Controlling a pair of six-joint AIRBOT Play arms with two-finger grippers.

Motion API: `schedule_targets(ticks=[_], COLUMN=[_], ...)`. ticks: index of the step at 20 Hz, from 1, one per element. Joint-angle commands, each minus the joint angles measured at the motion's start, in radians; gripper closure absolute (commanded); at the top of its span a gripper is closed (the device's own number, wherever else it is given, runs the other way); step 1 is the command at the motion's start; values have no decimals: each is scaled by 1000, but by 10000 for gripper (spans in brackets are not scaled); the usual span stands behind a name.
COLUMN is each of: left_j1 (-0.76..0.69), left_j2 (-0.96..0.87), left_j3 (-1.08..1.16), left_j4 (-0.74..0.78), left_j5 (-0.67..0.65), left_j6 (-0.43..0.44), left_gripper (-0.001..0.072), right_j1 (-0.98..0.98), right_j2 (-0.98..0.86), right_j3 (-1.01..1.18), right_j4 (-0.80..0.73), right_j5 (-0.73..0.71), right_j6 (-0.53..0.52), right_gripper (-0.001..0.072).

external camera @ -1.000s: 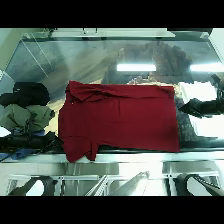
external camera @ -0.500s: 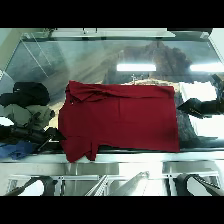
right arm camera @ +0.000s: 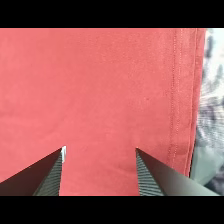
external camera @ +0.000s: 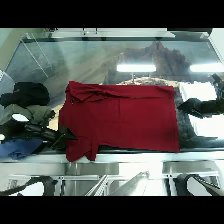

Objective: Fold the shirts.

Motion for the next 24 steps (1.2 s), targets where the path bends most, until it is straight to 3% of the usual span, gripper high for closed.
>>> schedule_targets(ticks=[1,4,8,9,10,11,14,15,16,17,18,20,23,24], left_j1=[-80,-93,-38,-12,15,31,38,38,38,38,38,38,38,38], left_j2=[-8,8,152,191,235,274,391,425,460,488,515,552,583,592], left_j3=[0,-34,-182,-198,-205,-209,-226,-233,-241,-249,-261,-275,-282,-282], left_j4=[-20,-20,-50,-69,-75,-73,-80,-80,-78,-68,-66,-67,-67,-69], left_j5=[-61,-101,33,74,114,142,178,177,173,173,174,164,152,152], left_j6=[16,16,17,27,39,39,40,40,40,39,39,39,39,39], left_gripper=[-5,-4,16,91,262,371,648,656,683,681,682,682,681,682], right_j1=[1,1,1,1,1,1,1,0,-5,-19,-45,-126,-284,-323], right_j2=[1,1,1,1,0,0,-2,-6,-6,-6,-6,-6,11,18], right_j3=[0,0,0,0,0,-1,-4,-4,-4,-4,-4,-6,-81,-130], right_j4=[0,-1,-3,-3,-2,-2,-2,-3,-7,-19,-47,-130,-159,-158], right_j5=[-1,4,6,6,6,6,7,7,7,7,9,58,171,174], right_j6=[0,0,0,0,1,7,54,85,109,122,137,182,154,151], right_gripper=[209,209,209,209,209,208,209,217,378,634,695,696,693,585])
